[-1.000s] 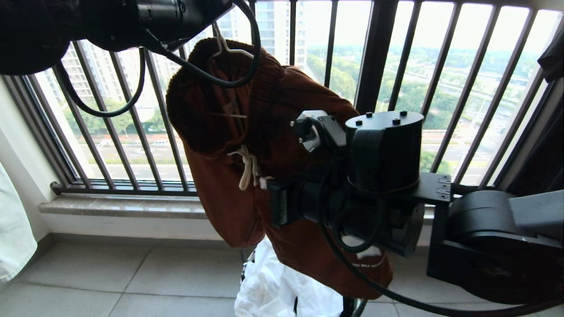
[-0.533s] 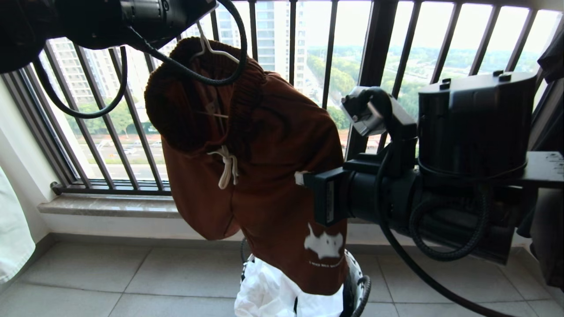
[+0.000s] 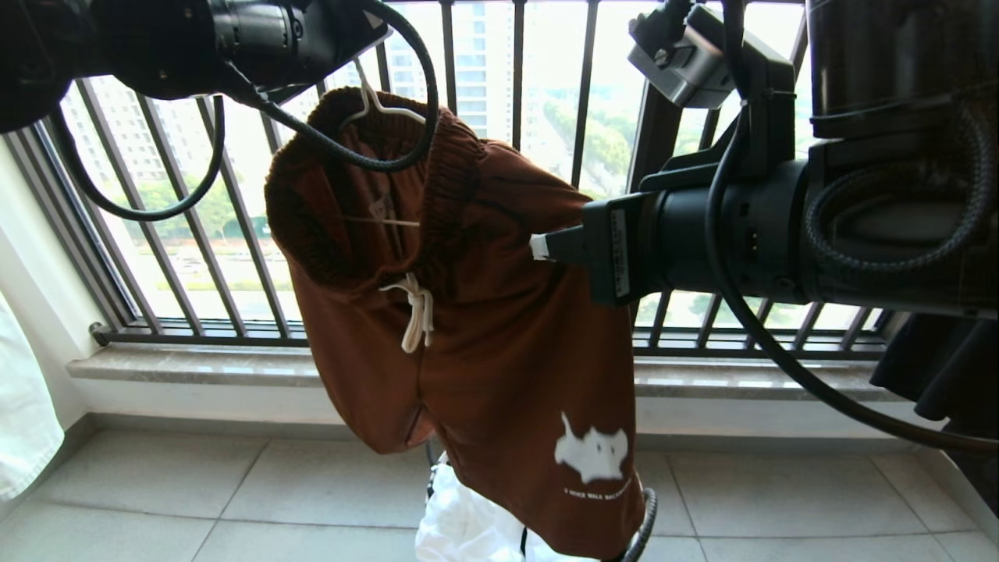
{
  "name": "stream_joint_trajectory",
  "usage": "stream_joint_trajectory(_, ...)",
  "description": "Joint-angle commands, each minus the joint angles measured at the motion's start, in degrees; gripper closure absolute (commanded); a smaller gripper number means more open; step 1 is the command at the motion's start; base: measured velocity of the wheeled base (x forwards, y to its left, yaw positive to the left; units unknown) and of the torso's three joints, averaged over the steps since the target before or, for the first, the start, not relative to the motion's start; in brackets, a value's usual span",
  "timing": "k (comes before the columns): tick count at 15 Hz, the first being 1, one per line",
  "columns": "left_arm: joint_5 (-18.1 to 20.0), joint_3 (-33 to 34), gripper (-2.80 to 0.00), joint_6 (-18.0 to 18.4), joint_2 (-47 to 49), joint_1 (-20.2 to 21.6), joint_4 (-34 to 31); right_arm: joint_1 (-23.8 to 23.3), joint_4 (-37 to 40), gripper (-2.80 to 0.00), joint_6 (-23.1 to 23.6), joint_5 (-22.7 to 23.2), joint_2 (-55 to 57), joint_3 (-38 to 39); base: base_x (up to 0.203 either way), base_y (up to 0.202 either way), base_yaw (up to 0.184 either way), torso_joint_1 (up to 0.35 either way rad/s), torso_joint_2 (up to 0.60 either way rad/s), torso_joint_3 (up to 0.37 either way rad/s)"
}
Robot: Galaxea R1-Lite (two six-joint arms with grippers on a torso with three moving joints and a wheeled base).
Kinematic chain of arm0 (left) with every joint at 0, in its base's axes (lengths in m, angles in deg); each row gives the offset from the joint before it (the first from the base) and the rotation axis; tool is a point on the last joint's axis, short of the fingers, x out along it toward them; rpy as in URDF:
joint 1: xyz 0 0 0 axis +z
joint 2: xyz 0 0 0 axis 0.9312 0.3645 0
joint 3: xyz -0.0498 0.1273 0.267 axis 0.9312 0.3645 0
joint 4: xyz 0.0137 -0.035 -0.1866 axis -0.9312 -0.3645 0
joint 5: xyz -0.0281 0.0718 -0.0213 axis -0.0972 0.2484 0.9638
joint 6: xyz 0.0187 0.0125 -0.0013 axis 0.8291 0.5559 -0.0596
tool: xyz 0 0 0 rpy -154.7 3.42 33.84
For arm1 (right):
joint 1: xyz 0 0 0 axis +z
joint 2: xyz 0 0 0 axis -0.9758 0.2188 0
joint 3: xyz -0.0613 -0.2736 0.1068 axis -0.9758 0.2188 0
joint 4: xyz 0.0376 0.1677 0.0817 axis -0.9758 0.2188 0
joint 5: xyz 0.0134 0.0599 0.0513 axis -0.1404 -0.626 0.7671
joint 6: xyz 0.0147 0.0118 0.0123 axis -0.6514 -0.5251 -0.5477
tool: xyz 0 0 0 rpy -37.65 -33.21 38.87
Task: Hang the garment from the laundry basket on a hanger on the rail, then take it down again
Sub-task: Hang the clothes on the clothes rack
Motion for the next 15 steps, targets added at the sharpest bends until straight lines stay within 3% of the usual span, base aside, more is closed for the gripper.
stream_joint_trajectory(1, -0.2, 0.6, 0.00, -0.1, 0.1, 0.0, 0.1, 0.9, 5.0, -2.80, 0.0, -0.2, 0.2, -4.6, 0.000, 0.000, 0.000, 0.000, 0.00, 0.000)
stream_joint_trajectory(3, -0.2, 0.7, 0.00, -0.2, 0.2, 0.2, 0.2, 3.8, 8.4, -2.80, 0.0, -0.4, -0.8, -6.1, 0.000, 0.000, 0.000, 0.000, 0.00, 0.000)
stream_joint_trajectory(7, -0.2, 0.6, 0.00, -0.2, 1.1, 0.2, 0.4, 5.7, 9.3, -2.80, 5.1, -2.3, -1.6, -7.4, 0.000, 0.000, 0.000, 0.000, 0.00, 0.000)
stream_joint_trajectory(9, 0.0, 0.7, 0.00, -0.3, 1.2, 0.1, 0.4, 7.9, 11.9, -2.80, 6.3, -5.4, -2.5, -7.7, 0.000, 0.000, 0.000, 0.000, 0.00, 0.000)
stream_joint_trajectory(12, 0.1, 1.0, 0.00, -0.4, -0.2, 0.0, 0.2, 7.7, 11.5, -2.80, 11.1, -5.4, -0.4, -8.8, 0.000, 0.000, 0.000, 0.000, 0.00, 0.000)
stream_joint_trajectory(15, 0.3, 1.8, 0.00, -0.4, -1.3, -0.1, 0.0, 6.6, 8.4, -2.80, 19.8, -4.9, 2.3, -9.1, 0.000, 0.000, 0.000, 0.000, 0.00, 0.000)
